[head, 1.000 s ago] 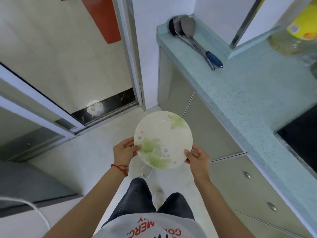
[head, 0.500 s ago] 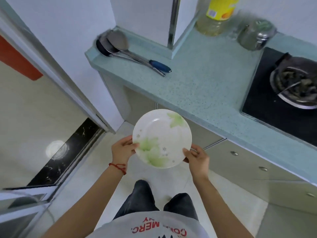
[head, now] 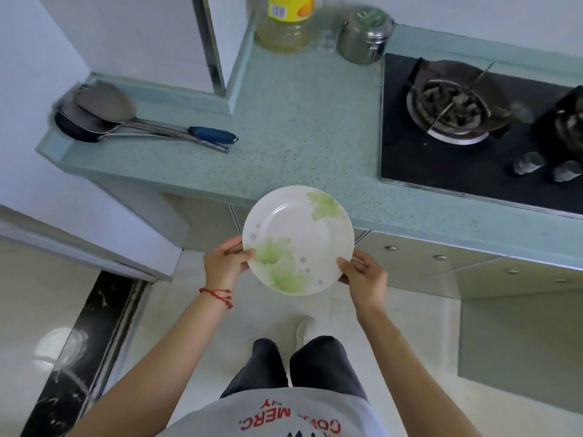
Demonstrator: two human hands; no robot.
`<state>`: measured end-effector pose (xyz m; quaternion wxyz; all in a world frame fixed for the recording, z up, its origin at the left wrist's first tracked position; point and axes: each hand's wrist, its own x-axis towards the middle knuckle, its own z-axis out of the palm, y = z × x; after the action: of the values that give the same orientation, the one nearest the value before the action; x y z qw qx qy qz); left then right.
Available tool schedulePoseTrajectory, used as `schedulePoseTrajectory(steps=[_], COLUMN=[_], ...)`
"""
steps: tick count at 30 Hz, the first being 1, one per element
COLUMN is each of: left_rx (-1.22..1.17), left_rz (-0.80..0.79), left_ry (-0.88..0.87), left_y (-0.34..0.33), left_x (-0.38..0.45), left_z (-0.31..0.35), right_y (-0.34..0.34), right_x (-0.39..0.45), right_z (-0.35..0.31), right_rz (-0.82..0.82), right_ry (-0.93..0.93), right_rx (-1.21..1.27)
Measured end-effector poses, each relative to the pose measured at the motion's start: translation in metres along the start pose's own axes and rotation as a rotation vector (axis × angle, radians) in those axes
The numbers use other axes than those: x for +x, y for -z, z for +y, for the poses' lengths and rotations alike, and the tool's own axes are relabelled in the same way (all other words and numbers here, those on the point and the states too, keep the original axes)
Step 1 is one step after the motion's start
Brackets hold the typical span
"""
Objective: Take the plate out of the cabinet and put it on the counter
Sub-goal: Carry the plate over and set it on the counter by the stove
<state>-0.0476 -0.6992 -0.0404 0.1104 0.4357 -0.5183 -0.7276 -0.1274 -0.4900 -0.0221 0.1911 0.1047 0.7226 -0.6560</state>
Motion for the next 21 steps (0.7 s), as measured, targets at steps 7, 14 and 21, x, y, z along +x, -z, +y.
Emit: schedulePoseTrajectory(steps=[7,14,21], left_rx=[-0.006,-0.031,-0.039], left_rz=[-0.039,-0.011,0.102], left_ry=[0.012,-0.007,0.001], left_y=[-0.023,-0.053,-0.099], left_x=[0.036,0.081,0.124], left_z=[0.017,0.042,0.068], right_y=[-0.008,-0.020,-0.023], right_x=[0.039,0.101,0.169], right_z=[-0.014,-0.040,-0.070], right_rz=[0.025,-0.009,-0.035], right_ry=[0.000,-0.006,-0.007], right_rx=[0.018,-0.024,-0.062])
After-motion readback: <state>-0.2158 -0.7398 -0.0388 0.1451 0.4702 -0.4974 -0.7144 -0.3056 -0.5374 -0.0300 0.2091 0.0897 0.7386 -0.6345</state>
